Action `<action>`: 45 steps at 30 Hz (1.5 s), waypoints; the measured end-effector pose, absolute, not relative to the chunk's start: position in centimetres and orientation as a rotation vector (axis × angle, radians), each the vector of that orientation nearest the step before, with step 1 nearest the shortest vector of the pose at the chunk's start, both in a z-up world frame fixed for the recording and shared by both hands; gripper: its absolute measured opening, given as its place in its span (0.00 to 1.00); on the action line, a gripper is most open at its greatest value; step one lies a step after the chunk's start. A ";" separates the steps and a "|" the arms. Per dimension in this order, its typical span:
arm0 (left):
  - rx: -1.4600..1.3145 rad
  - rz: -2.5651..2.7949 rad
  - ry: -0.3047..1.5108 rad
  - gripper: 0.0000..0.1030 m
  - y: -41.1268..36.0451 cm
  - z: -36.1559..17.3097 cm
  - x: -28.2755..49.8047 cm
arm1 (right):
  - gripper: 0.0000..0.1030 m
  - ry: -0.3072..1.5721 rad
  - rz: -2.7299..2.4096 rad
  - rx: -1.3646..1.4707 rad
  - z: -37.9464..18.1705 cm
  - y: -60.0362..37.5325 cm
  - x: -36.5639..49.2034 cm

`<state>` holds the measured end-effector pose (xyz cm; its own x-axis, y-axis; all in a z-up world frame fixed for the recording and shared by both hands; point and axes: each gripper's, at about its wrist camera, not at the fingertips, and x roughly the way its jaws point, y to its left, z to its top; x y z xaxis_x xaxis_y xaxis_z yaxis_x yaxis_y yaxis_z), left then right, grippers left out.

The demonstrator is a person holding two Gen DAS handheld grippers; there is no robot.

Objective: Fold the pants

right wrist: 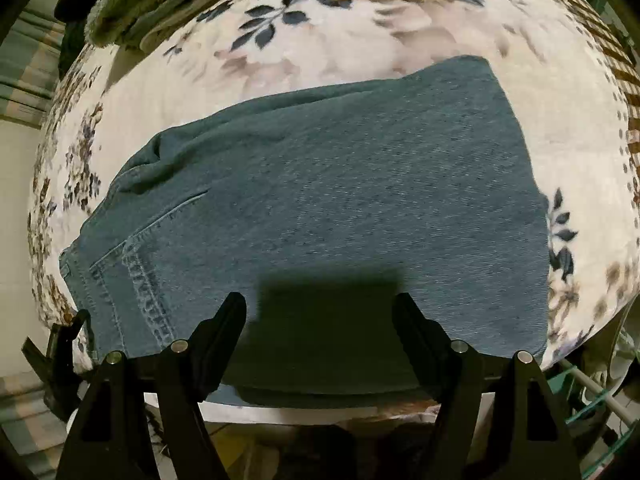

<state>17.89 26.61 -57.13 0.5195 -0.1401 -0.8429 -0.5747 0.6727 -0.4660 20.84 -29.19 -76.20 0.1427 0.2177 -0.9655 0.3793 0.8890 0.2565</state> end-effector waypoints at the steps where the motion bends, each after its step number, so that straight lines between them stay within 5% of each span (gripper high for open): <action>1: -0.827 0.290 1.002 0.32 26.6 -56.9 17.6 | 0.75 1.442 -0.123 0.505 -76.2 -29.0 20.9; 4: -0.817 0.296 0.960 0.20 26.5 -55.1 16.9 | 0.75 1.438 -0.125 0.501 -76.2 -28.9 20.8; 8: -0.775 0.237 0.916 0.19 25.3 -52.2 16.5 | 0.75 1.439 -0.126 0.528 -76.6 -29.0 20.6; 12: -0.937 0.227 0.949 0.38 27.2 -54.8 15.7 | 0.75 1.433 -0.117 0.579 -76.6 -29.8 20.2; 17: -1.262 0.281 0.903 0.43 29.7 -58.7 11.8 | 0.75 1.426 -0.093 0.627 -75.6 -30.9 19.8; 23: -1.211 0.278 0.887 0.54 28.1 -59.8 13.6 | 0.75 1.443 -0.055 0.554 -75.4 -31.3 19.4; 26: -1.066 0.294 0.904 0.49 26.8 -58.6 15.5 | 0.75 1.449 -0.054 0.560 -75.7 -31.5 19.2; 27: -1.012 0.300 0.903 0.30 26.3 -57.9 16.4 | 0.75 1.448 -0.055 0.556 -75.8 -31.6 19.1; 28: -0.970 0.295 0.899 0.28 25.9 -57.1 16.7 | 0.75 1.446 -0.059 0.553 -75.9 -31.6 19.0; 38: -0.552 -0.001 0.701 0.19 13.0 -38.6 14.8 | 0.75 1.391 -0.068 0.608 -74.7 -34.4 17.4; 45: -0.424 -0.302 0.754 0.18 -1.6 -35.6 14.1 | 0.75 1.326 -0.153 0.679 -72.2 -41.1 14.1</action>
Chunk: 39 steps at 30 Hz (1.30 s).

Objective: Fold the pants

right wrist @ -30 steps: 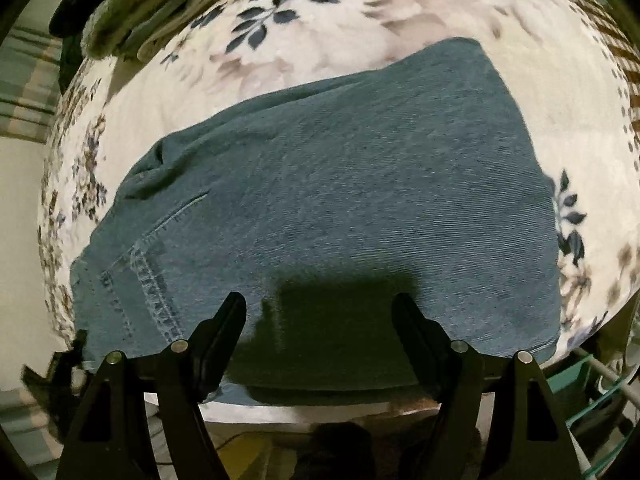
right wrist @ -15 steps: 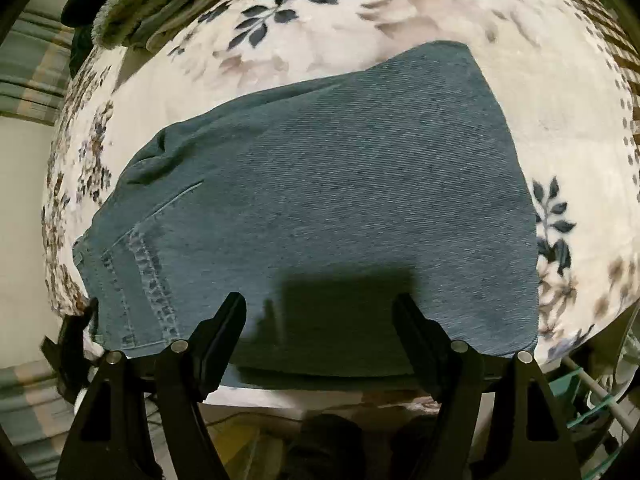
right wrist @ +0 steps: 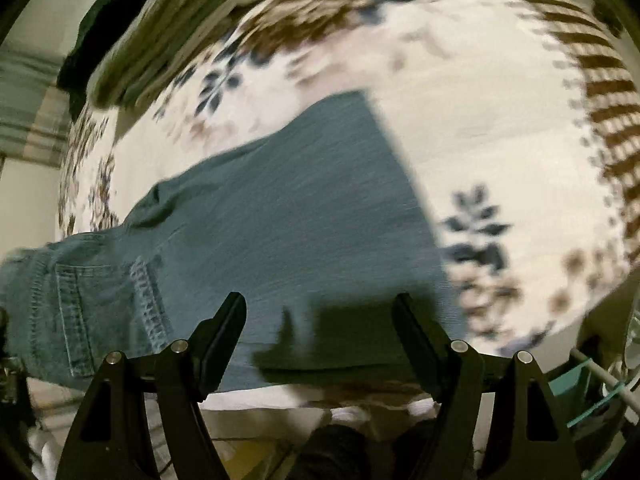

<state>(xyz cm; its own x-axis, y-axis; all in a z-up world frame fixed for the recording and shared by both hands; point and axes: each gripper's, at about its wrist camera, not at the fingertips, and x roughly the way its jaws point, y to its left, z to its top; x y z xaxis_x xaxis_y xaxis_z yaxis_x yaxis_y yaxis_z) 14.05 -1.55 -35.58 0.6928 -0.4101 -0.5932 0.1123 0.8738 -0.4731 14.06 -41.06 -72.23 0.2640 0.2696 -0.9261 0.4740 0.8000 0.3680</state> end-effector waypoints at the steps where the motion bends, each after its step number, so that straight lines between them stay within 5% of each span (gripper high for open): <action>1: -0.393 -0.345 0.773 0.18 -4.2 -36.1 13.9 | 0.75 1.318 -0.169 0.685 -72.0 -42.0 13.5; 8: -0.254 -0.563 0.918 0.18 -17.6 -40.9 12.4 | 0.75 1.273 -0.324 0.710 -70.4 -51.0 8.8; 15: -0.132 -0.562 1.129 0.26 -22.3 -44.7 13.3 | 0.76 1.256 -0.396 0.727 -70.0 -56.7 6.1; 17: -0.164 -0.573 1.153 0.41 -21.3 -43.9 13.7 | 0.89 1.249 -0.367 0.758 -70.3 -57.4 6.2; 19: -0.186 -0.564 1.158 0.79 -20.1 -42.8 14.0 | 0.96 1.234 -0.288 0.820 -70.6 -57.7 6.8; 20: -0.204 -0.562 1.153 0.83 -19.3 -42.6 14.0 | 0.96 1.230 -0.240 0.843 -70.8 -57.5 7.3; 26: -0.325 -0.430 1.148 0.84 -11.5 -41.3 16.2 | 0.98 1.238 -0.001 0.836 -72.2 -53.6 13.1; 34: -0.322 -0.206 1.253 0.84 -2.7 -47.0 19.9 | 0.99 1.313 0.137 0.909 -79.1 -50.6 19.4; 35: -0.324 -0.202 1.265 0.84 -2.3 -47.6 20.4 | 0.97 1.347 0.165 0.961 -80.4 -50.5 19.7; 37: -0.332 -0.195 1.282 0.84 -2.0 -48.5 21.5 | 0.62 1.291 0.193 1.027 -80.5 -50.6 19.4; 38: -0.340 -0.202 1.285 0.84 -1.9 -48.7 21.9 | 0.33 1.260 0.177 0.991 -79.6 -50.4 19.2; 39: -0.350 -0.217 1.285 0.84 -2.2 -48.9 22.5 | 0.24 1.242 0.152 0.932 -78.4 -50.1 18.8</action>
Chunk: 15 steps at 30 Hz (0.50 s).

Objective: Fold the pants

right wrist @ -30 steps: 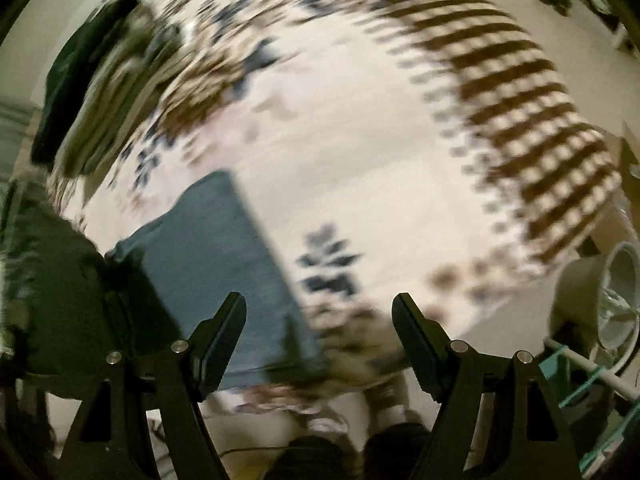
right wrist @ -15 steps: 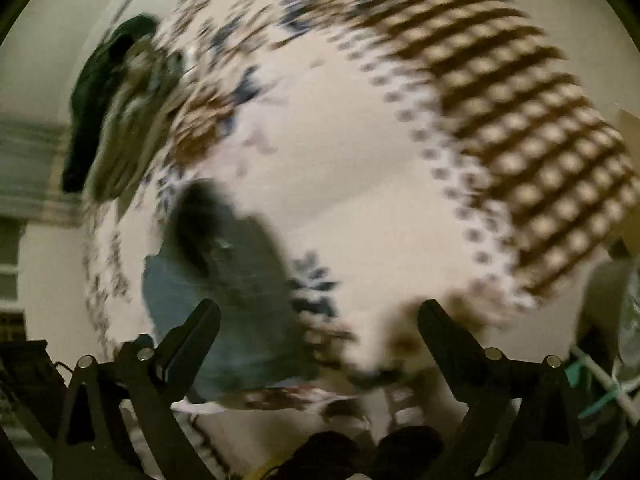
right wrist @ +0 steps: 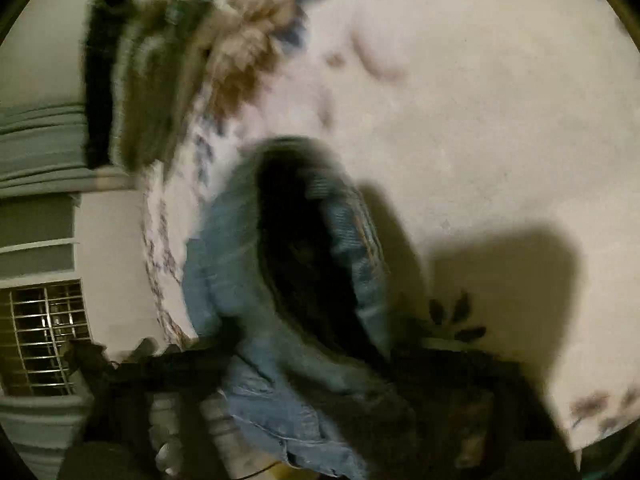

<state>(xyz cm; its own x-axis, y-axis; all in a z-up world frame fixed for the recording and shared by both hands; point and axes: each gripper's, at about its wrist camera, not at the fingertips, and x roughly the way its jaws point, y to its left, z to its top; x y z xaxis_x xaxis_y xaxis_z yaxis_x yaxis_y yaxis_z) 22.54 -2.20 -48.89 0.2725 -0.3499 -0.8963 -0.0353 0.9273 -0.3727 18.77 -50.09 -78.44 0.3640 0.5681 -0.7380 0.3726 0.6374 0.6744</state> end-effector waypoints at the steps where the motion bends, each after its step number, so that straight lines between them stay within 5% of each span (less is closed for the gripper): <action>1: -0.353 -0.226 1.290 0.84 -2.6 -49.2 23.1 | 0.22 1.225 0.148 0.913 -77.6 -49.8 18.3; 7: -0.360 -0.287 1.376 0.84 -6.4 -52.4 27.5 | 0.19 1.177 0.008 0.923 -75.0 -51.3 15.4; 15: -0.421 -0.260 1.456 0.89 -6.0 -57.1 30.3 | 0.18 1.209 -0.142 0.980 -78.2 -55.6 14.7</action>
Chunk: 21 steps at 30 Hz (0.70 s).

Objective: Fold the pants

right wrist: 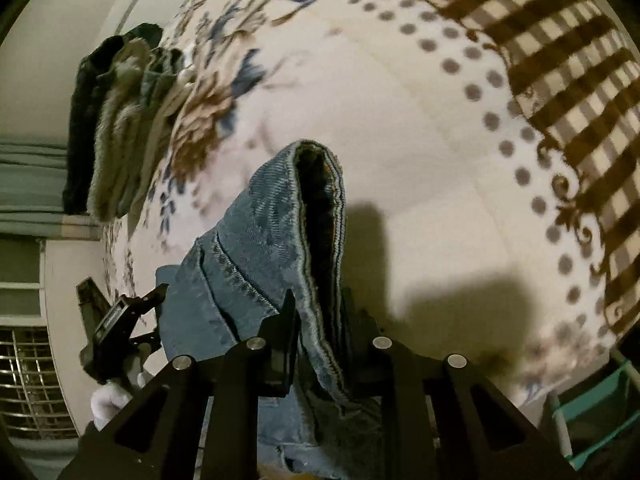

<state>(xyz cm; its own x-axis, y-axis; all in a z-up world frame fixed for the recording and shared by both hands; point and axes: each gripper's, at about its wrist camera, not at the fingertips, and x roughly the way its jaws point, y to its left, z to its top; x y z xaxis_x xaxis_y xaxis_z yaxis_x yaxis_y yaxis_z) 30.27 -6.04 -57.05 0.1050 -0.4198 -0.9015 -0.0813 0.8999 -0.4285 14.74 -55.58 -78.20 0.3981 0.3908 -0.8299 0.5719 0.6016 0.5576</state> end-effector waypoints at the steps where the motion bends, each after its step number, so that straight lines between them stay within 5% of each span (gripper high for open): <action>1: -0.408 -0.264 1.450 0.89 -6.1 -56.6 30.1 | 0.18 1.222 -0.169 0.974 -78.8 -56.1 15.0; 4: -0.393 -0.273 1.401 0.88 -5.4 -53.8 28.2 | 0.25 1.275 -0.150 1.043 -80.4 -57.0 15.5; 6: -0.399 -0.275 1.373 0.88 -4.5 -52.2 26.3 | 0.53 1.275 -0.139 1.046 -79.7 -57.0 14.8; 9: -0.439 -0.272 1.374 0.88 -3.3 -51.0 22.7 | 0.73 1.219 -0.133 1.079 -77.2 -56.7 11.7; 13: -0.544 -0.308 1.430 0.88 -3.3 -52.5 19.0 | 0.77 1.155 -0.165 1.177 -75.6 -55.3 6.3; 21: -0.596 -0.372 1.491 0.88 -6.0 -57.6 17.6 | 0.79 1.164 -0.035 1.498 -84.0 -48.4 4.7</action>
<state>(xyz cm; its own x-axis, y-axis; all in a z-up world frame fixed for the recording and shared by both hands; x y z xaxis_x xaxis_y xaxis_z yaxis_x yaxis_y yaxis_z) 17.64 -6.02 -57.60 0.0631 -0.5774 -0.8140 -0.1270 0.8044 -0.5804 4.68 -48.41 -84.00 0.5022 0.6224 -0.6003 0.6571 0.1766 0.7328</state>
